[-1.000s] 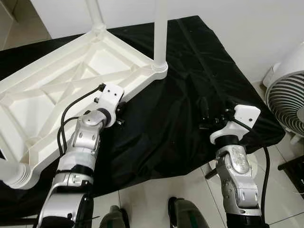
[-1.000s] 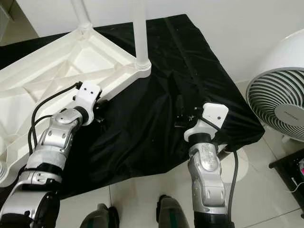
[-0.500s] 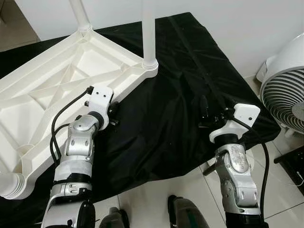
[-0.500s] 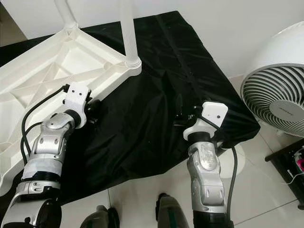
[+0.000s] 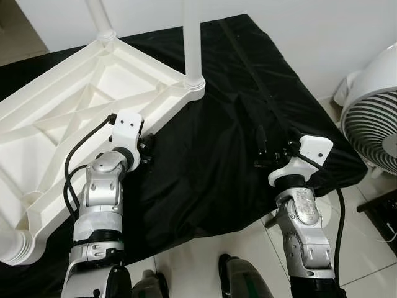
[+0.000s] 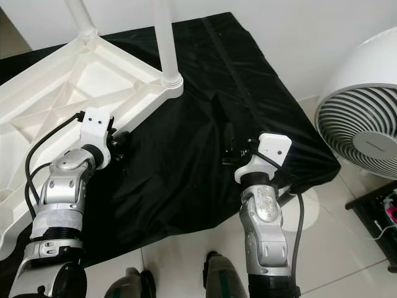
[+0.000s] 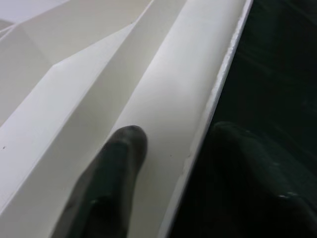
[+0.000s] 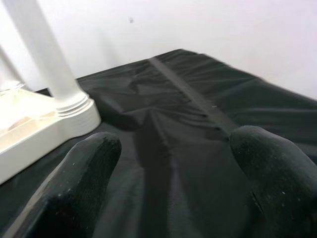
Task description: Building children table
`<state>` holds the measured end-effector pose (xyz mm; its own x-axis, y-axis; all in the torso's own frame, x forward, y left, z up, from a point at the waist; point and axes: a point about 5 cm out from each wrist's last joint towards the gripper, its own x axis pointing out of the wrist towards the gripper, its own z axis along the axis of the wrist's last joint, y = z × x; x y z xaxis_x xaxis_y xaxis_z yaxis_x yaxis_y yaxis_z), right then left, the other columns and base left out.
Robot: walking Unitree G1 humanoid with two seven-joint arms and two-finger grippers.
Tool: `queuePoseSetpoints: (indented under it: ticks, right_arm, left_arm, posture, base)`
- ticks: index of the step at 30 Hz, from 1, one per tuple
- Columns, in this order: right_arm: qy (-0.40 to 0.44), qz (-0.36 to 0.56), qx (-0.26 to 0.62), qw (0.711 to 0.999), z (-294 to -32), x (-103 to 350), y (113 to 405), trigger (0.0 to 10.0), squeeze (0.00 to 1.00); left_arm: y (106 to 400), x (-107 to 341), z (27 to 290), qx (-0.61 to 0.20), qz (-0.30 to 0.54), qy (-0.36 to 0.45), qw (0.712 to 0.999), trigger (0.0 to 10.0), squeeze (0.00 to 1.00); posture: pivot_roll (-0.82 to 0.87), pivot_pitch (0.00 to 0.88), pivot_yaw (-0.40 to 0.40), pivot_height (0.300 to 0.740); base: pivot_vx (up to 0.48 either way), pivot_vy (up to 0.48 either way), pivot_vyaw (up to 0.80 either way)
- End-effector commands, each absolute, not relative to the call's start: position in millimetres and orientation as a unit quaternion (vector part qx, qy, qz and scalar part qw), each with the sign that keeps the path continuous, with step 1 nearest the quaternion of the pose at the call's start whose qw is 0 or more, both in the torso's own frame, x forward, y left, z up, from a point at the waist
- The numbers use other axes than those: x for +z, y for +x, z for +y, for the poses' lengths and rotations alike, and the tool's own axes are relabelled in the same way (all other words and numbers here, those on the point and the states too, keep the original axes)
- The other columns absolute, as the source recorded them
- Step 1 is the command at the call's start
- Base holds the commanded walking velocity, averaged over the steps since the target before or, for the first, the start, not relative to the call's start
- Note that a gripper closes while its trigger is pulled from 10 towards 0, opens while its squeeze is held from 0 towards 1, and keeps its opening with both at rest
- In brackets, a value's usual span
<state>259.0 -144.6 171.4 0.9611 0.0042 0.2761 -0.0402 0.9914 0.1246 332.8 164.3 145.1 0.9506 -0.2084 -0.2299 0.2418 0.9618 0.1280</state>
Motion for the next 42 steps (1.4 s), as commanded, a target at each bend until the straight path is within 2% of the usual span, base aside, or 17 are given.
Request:
queuePoseSetpoints:
  ticks: [1, 7, 8, 9, 13, 23, 30, 32, 42]
  right_arm:
    - [0.064, -0.137, 0.019, 0.988, -141, 169, 259, 10.0, 0.00]
    - [0.063, -0.136, 0.022, 0.988, -140, 167, 260, 10.0, 0.00]
    - [0.063, -0.136, 0.022, 0.988, -140, 167, 260, 10.0, 0.00]
    - [0.063, -0.136, 0.023, 0.988, -140, 167, 260, 10.0, 0.00]
    - [0.061, -0.135, 0.023, 0.989, -142, 166, 261, 10.0, 0.00]
    - [0.052, -0.132, 0.025, 0.990, -146, 165, 263, 10.0, 0.00]
    - [0.048, -0.133, 0.026, 0.990, -149, 166, 265, 10.0, 0.00]
    - [0.044, -0.130, 0.032, 0.990, -149, 165, 266, 10.0, 0.00]
    - [0.044, -0.128, 0.039, 0.990, -149, 166, 269, 10.0, 0.00]
  left_arm:
    - [328, 142, 195, 0.080, 0.102, 0.084, 0.988, 10.0, 1.00]
    - [330, 155, 186, 0.037, 0.067, 0.066, 0.995, 10.0, 1.00]
    - [330, 160, 182, 0.020, 0.052, 0.062, 0.997, 10.0, 0.55]
    - [328, 164, 179, -0.002, 0.036, 0.058, 0.998, 10.0, 0.00]
    - [321, 173, 168, -0.068, 0.003, 0.033, 0.997, 10.0, 0.00]
    - [300, 184, 163, -0.127, -0.052, 0.033, 0.990, 10.0, 0.00]
    - [291, 178, 170, -0.118, -0.040, 0.037, 0.992, 10.0, 0.00]
    - [281, 168, 183, -0.112, -0.014, 0.048, 0.992, 10.0, 0.00]
    - [269, 153, 199, -0.122, 0.033, 0.082, 0.989, 10.0, 0.00]
  posture:
    - [-0.06, 0.112, 0.100, 0.740]
    - [-0.05, 0.107, 0.101, 0.740]
    - [-0.05, 0.107, 0.100, 0.740]
    - [-0.05, 0.107, 0.099, 0.740]
    - [-0.05, 0.112, 0.097, 0.740]
    - [-0.04, 0.118, 0.072, 0.740]
    - [-0.03, 0.125, 0.059, 0.740]
    - [-0.02, 0.137, 0.043, 0.740]
    - [-0.01, 0.151, 0.032, 0.740]
  base:
    - [0.000, 0.000, 0.00]
    - [0.000, 0.000, 0.00]
    - [0.000, 0.000, 0.00]
    - [0.000, 0.000, 0.00]
    - [0.000, 0.000, 0.00]
    - [0.000, 0.000, 0.00]
    - [0.000, 0.000, 0.00]
    - [0.000, 0.000, 0.00]
    - [0.000, 0.000, 0.00]
